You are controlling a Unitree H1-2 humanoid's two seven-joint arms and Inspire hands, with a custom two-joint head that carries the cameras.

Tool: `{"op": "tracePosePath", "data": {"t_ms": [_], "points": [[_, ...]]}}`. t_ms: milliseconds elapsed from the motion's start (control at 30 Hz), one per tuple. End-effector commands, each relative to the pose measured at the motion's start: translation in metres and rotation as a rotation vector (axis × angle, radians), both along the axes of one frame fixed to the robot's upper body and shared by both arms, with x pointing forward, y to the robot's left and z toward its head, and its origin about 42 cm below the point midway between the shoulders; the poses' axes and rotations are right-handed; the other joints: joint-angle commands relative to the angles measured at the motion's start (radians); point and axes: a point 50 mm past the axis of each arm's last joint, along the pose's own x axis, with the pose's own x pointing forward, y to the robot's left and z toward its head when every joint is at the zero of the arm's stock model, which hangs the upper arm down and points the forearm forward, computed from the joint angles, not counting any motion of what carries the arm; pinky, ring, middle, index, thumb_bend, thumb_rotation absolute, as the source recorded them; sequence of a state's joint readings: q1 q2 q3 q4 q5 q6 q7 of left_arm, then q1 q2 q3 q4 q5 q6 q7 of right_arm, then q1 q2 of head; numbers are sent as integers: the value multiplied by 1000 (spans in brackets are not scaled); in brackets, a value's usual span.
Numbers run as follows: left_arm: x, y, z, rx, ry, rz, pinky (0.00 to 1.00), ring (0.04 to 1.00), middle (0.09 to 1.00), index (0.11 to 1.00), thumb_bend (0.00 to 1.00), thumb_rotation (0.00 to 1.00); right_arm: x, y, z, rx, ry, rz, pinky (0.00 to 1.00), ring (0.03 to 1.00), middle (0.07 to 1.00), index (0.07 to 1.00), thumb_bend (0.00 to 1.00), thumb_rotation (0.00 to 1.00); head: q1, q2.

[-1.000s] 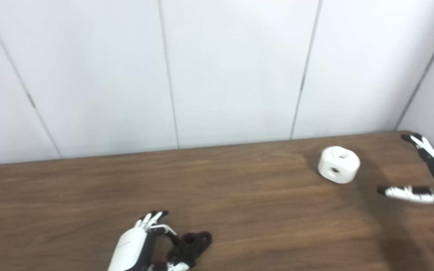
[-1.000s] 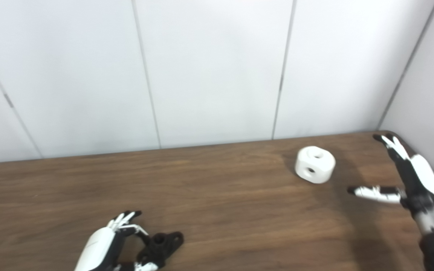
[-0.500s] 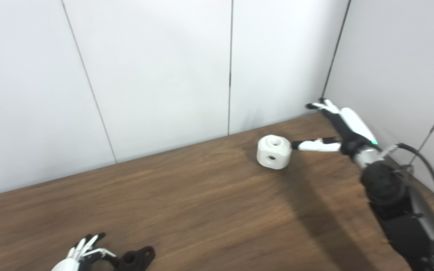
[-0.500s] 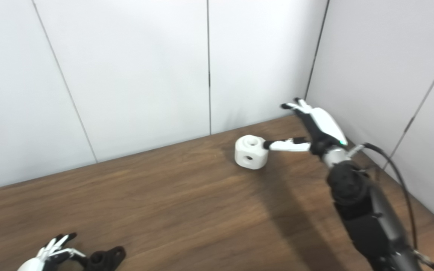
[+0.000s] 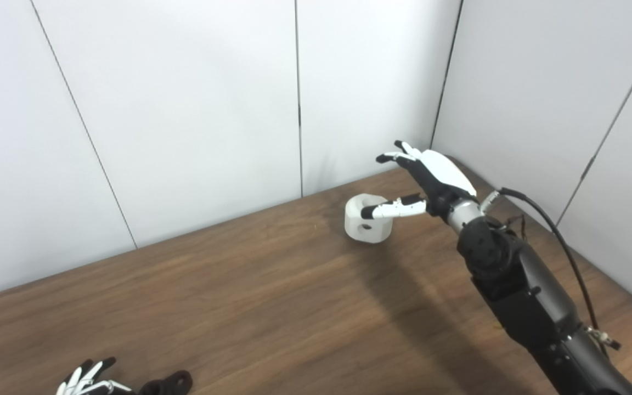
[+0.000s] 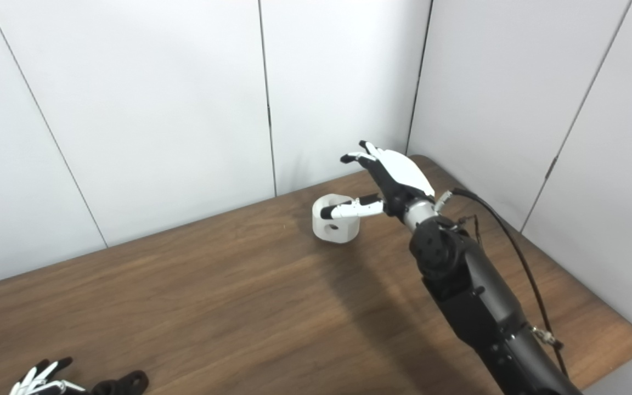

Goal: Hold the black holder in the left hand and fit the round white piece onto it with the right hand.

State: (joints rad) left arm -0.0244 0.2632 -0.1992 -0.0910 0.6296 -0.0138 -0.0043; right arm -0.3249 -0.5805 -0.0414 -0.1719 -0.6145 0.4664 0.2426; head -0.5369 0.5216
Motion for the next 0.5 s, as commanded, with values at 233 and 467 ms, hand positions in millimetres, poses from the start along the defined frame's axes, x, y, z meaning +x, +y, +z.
{"op": "tracePosePath", "data": {"t_ms": [233,467], "points": [[4,10,3,19,-20,15,1000,981,890,481,518,37,21,-6,15,-86,29,-18,939,1000,1000,787,1000,618,-1,-3],[4,10,4,25,-20,16,1000,978,889,481,518,37,28,-7,15,-112,53,-30,933,1000,1000,791,1000,574,-1,-5]]}}
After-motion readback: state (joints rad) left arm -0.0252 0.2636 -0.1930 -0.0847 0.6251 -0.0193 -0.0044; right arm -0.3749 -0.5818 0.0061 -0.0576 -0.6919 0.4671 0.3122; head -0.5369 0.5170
